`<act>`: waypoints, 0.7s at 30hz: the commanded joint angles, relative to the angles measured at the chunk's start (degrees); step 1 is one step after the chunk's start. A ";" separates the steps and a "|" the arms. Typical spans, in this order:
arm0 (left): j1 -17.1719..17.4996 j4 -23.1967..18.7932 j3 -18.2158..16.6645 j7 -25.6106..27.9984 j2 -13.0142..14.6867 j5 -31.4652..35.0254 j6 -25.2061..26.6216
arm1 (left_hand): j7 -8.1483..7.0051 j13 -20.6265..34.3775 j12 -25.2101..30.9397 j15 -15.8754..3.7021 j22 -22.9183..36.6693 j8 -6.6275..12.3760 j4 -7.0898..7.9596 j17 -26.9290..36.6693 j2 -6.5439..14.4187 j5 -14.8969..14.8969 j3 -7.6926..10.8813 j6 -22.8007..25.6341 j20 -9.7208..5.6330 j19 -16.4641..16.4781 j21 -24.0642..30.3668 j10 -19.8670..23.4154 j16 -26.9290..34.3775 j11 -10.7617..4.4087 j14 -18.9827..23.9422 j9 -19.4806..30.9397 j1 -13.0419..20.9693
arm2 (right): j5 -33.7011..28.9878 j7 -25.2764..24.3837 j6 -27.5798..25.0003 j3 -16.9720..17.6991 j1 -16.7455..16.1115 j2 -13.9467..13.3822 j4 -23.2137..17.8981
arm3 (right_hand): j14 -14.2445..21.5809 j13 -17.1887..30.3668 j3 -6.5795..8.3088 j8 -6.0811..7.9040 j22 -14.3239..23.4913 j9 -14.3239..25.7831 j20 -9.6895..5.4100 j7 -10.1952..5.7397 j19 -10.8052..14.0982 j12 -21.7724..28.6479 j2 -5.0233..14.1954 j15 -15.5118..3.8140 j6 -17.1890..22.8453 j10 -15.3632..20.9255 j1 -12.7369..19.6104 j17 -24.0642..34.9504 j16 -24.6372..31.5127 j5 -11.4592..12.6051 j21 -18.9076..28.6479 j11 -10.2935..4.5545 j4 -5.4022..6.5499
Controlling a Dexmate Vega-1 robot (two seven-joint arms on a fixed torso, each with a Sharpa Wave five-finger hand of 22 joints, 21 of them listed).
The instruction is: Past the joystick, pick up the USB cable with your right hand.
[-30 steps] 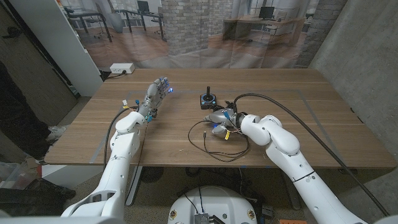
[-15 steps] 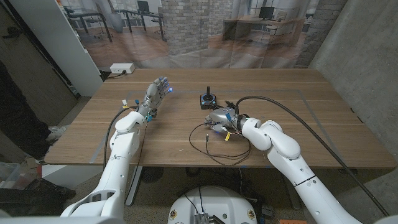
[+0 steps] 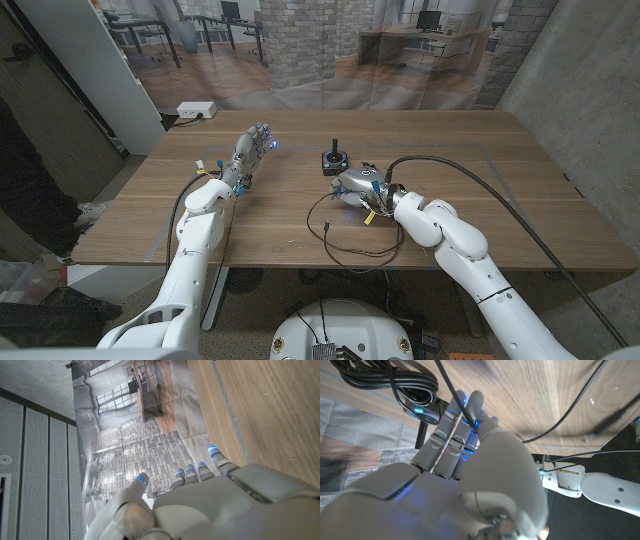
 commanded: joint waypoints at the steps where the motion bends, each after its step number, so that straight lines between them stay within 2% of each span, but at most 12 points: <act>1: -0.19 0.22 0.15 -0.25 0.09 -0.14 0.02 | -0.32 0.13 0.08 -0.03 0.30 0.38 -0.06 0.14 4.35 0.34 -0.08 0.27 0.01 0.22 -0.13 0.18 0.19 0.00 0.31 0.24 -0.47 | 1.09 -7.65 2.08 1.58 -0.31 0.47 1.37 | 0.94 1.48 -0.03 0.27 0.52 0.10 -5.45 0.07 0.37 1.12 0.63 -2.35 0.88 0.34 0.99 0.73 0.36 -0.27 1.08 0.62 0.25; 21: -0.89 0.69 0.52 -0.31 0.20 0.01 -0.38 | -0.44 0.13 0.07 -0.04 0.30 0.36 -0.08 0.13 4.43 0.38 -0.08 0.41 0.00 0.31 -0.28 0.16 0.20 0.09 0.35 0.25 -0.44 | -2.04 -17.58 1.87 2.62 0.37 1.27 2.04 | 1.28 1.55 -0.43 0.10 1.66 -0.06 -5.21 -0.09 -2.17 0.69 0.78 -2.29 1.57 0.17 1.28 2.94 -0.55 -0.73 3.88 0.24 0.70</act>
